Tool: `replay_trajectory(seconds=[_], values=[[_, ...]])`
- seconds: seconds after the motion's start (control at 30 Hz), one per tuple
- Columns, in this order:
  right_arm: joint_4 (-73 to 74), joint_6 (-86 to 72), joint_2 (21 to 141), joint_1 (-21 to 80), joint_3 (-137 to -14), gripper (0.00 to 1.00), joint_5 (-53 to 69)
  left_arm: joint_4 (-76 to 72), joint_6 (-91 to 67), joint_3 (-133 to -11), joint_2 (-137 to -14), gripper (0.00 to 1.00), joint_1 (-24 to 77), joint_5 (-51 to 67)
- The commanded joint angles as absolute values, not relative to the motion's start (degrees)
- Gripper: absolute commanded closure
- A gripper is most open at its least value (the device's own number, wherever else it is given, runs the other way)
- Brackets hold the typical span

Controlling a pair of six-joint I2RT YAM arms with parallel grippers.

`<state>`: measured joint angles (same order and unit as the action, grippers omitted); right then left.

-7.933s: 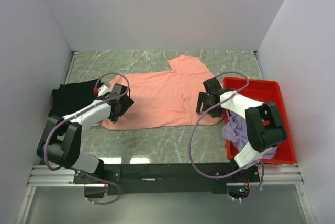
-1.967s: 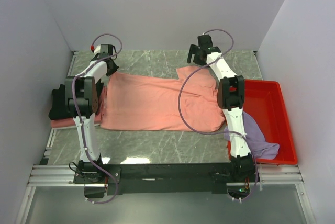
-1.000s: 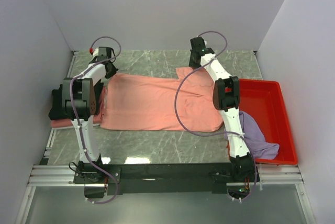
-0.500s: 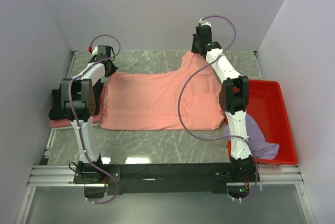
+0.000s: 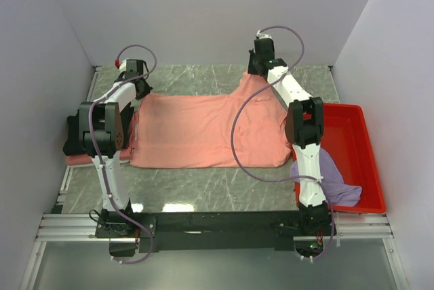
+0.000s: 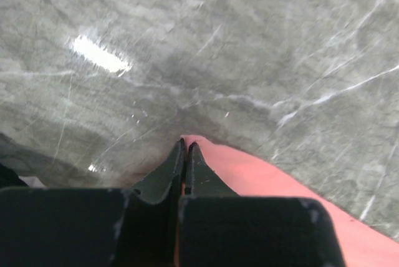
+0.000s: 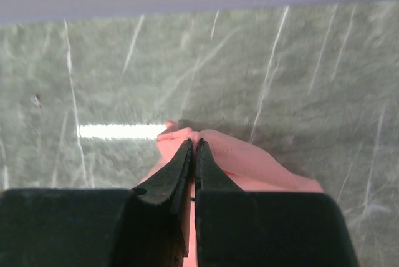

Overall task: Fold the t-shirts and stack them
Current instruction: Fold the tshirt

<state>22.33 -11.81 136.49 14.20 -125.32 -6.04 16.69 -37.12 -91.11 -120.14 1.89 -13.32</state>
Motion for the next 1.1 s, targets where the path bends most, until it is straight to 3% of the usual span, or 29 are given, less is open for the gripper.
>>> replay_trajectory(seconds=[0.0, 0.5, 1.07], values=[[20.48, -10.28, 129.91, 13.97, -120.44, 1.00, -4.13, 12.84, -35.77, -87.99, -114.62, 0.99, 1.67, -11.87], [14.33, -11.95, 105.57, 15.38, -84.93, 1.00, -5.36, 5.19, -38.49, -66.64, -100.21, 0.99, 1.76, -10.99], [16.79, -14.41, 85.61, 17.40, -64.87, 1.00, -9.13, 4.40, -40.43, -55.11, -88.86, 1.00, 1.76, -16.61]])
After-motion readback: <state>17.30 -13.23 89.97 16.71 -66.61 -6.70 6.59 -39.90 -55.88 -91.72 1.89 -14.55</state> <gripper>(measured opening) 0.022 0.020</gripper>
